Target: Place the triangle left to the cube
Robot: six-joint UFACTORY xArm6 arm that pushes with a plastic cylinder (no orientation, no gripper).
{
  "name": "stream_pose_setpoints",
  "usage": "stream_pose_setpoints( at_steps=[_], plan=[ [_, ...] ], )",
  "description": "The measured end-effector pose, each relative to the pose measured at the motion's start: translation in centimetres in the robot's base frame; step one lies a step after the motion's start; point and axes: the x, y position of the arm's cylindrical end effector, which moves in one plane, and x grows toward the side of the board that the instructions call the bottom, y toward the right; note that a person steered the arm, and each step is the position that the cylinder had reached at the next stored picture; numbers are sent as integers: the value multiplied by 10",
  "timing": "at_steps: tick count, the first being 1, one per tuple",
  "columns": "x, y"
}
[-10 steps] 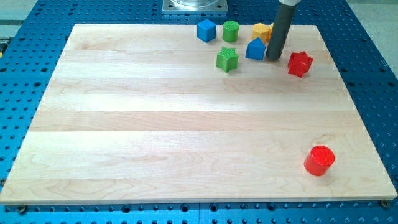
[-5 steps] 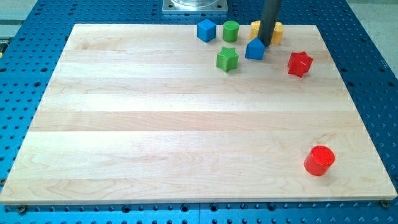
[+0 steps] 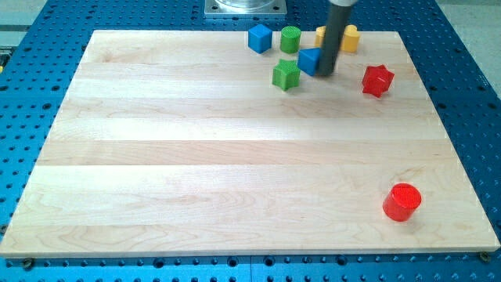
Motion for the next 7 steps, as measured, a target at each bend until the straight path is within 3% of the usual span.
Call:
stream_pose_setpoints(
  at_steps=[1, 2, 3, 4, 5, 7],
  plan=[
    [-2, 10],
    [-26, -34],
    [-26, -95],
    [0, -107],
    [-7, -161],
    [-22, -160]
  ],
)
